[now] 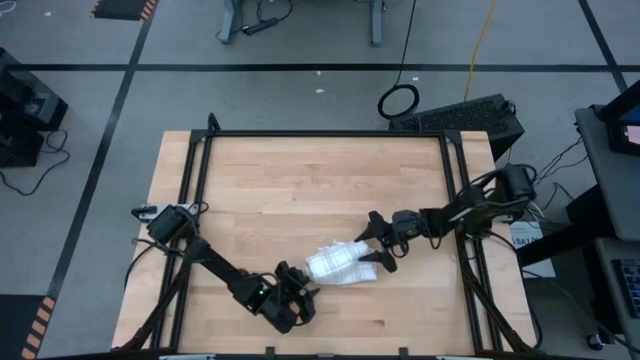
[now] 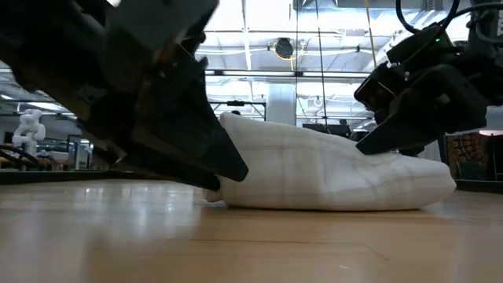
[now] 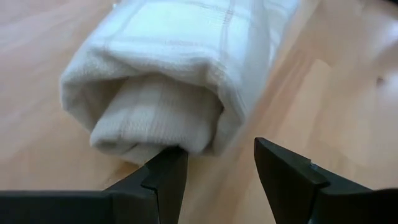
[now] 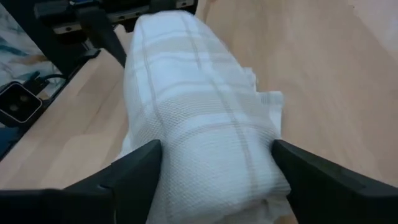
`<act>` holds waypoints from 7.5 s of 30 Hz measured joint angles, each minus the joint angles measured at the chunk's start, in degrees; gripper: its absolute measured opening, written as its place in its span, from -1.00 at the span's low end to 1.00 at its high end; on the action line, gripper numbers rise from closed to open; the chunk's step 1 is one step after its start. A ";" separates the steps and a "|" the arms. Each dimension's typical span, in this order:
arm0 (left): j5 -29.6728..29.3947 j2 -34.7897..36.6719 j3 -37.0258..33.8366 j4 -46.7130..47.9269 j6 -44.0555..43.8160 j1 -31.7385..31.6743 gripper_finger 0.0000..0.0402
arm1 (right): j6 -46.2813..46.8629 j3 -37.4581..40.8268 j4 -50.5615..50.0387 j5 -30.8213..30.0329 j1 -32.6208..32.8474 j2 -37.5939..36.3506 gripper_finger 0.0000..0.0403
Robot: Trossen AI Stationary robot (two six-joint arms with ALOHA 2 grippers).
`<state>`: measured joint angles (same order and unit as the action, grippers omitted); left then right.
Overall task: Roll towel
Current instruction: Roll the white kitchen towel
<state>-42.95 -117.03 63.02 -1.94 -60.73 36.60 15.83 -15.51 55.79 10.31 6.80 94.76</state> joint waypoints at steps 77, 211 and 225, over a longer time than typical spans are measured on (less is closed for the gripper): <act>2.71 7.50 -27.30 -47.36 1.21 -3.06 0.96 | 26.36 -22.47 -49.45 -55.81 36.38 -5.90 -0.93; 18.21 13.57 -20.90 -28.61 38.84 -13.42 -0.29 | 15.06 -16.83 -40.72 -56.71 37.75 -0.08 -0.63; 20.47 32.16 -20.91 -12.32 37.09 -10.08 -0.29 | 16.47 -16.83 -40.06 -56.41 36.27 -0.13 -0.98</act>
<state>-22.48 -84.87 42.12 -14.25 -23.64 26.51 32.30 -32.34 15.73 -46.09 43.07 94.63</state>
